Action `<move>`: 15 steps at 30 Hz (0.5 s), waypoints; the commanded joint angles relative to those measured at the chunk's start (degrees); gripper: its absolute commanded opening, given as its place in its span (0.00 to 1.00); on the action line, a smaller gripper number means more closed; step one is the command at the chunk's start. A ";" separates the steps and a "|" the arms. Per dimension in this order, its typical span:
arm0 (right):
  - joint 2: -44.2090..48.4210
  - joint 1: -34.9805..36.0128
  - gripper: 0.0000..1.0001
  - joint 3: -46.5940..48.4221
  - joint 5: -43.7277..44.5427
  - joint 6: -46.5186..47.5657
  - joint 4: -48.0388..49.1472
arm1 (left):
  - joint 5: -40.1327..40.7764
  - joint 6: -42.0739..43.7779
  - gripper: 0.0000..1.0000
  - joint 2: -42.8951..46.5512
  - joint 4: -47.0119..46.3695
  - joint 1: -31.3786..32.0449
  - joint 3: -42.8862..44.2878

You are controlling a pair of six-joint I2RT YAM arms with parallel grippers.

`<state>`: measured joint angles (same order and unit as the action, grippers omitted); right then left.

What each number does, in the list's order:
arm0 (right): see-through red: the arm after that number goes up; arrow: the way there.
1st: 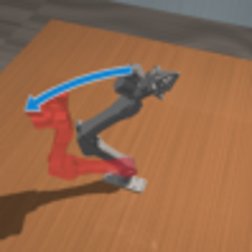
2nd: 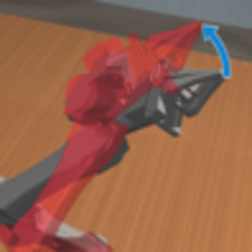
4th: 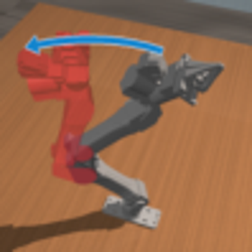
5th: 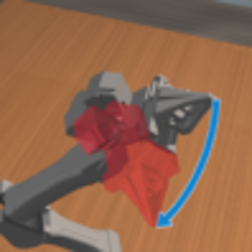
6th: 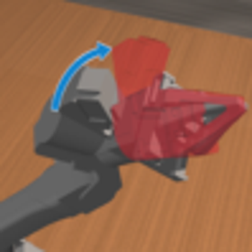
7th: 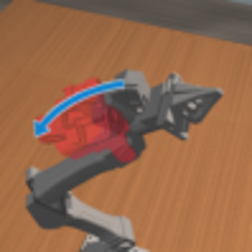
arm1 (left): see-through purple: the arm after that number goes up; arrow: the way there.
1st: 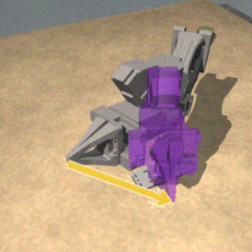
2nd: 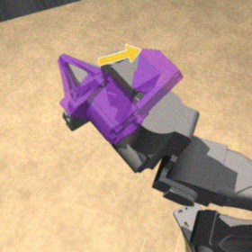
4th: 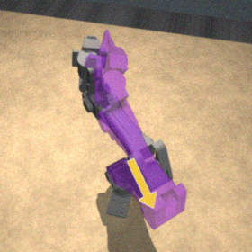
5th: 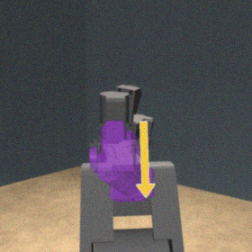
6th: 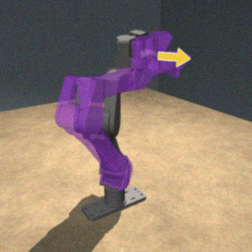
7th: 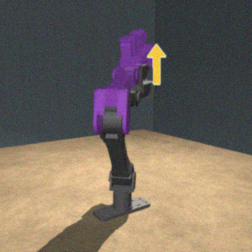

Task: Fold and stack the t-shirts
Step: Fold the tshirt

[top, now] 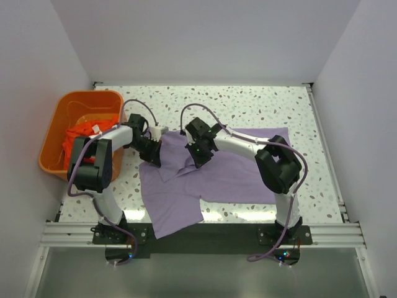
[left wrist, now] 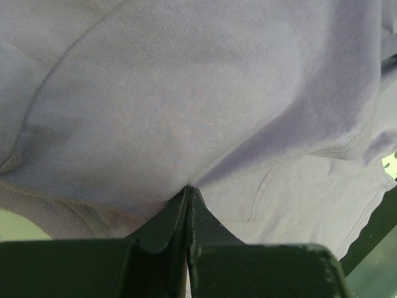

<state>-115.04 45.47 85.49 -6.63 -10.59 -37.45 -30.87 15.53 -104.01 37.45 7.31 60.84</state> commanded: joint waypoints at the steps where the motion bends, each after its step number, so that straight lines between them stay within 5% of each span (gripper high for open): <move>1: 1.93 -3.02 0.08 -0.94 1.19 -3.73 -2.53 | 7.67 1.61 0.01 -3.83 -1.07 0.60 -1.34; 8: 4.12 -4.43 0.33 -1.12 -0.83 -1.54 -1.40 | 7.84 1.96 0.01 -3.84 -0.98 0.60 -1.34; 15: 4.39 -4.34 0.42 1.07 -7.24 2.42 0.89 | 3.37 3.10 0.06 0.20 -0.36 0.42 -1.69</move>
<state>-113.99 40.82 84.64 -9.82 -10.04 -38.35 -31.14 15.75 -103.92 37.76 7.31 61.01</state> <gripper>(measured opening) 0.402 0.039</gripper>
